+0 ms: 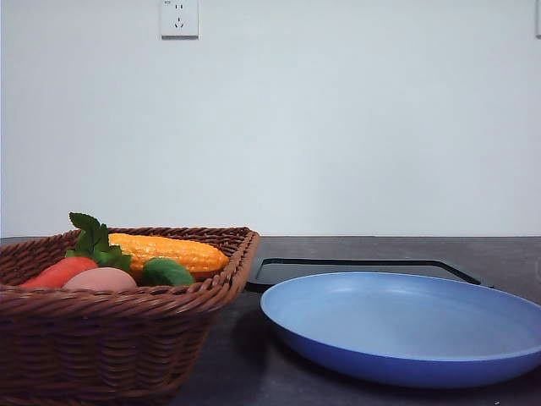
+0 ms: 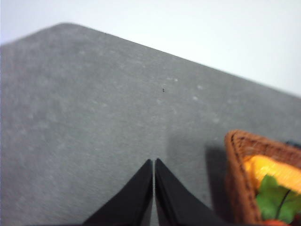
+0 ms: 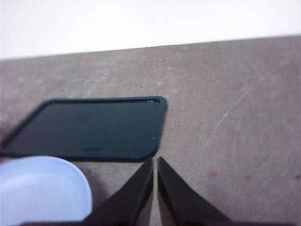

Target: Transfer egg from basket to plate and serve

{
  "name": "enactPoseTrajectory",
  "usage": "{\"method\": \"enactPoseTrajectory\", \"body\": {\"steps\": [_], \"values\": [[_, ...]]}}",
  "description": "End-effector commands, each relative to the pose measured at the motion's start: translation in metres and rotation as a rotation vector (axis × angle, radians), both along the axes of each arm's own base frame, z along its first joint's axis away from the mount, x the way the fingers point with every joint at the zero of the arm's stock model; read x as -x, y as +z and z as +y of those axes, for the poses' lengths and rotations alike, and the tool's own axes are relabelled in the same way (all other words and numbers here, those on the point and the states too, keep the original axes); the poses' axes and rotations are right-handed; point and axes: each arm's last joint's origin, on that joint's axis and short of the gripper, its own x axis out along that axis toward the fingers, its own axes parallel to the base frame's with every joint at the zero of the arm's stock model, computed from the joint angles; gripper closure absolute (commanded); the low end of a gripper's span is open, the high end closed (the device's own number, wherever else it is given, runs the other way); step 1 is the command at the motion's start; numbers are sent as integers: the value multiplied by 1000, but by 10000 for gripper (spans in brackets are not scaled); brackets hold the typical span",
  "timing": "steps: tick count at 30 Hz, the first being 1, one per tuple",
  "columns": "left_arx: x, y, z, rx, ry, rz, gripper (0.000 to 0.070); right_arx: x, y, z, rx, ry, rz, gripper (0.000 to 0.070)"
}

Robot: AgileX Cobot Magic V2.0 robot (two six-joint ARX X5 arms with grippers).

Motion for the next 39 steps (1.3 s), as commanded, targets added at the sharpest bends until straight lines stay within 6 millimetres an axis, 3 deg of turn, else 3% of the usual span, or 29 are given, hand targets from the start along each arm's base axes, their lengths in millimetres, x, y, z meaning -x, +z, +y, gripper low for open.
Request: {"method": "enactPoseTrajectory", "body": {"steps": [1,7,12,23,32,39], "values": [[-1,-9,0,127,24,25,700,0,-1,0,-118,-17,16,700],[-1,-9,-2,264,-47,32,700,0,3,0,-155,-21,14,700],[0,-4,-6,287,-169,38,700,3,17,0,-161,-20,-13,700],[-1,50,-10,229,-304,49,700,8,71,0,-152,-31,110,700],[-23,82,-14,161,-451,196,700,-11,105,2,-97,38,268,700],[-52,98,-22,218,-645,334,700,-35,114,8,-101,205,475,700]]}}
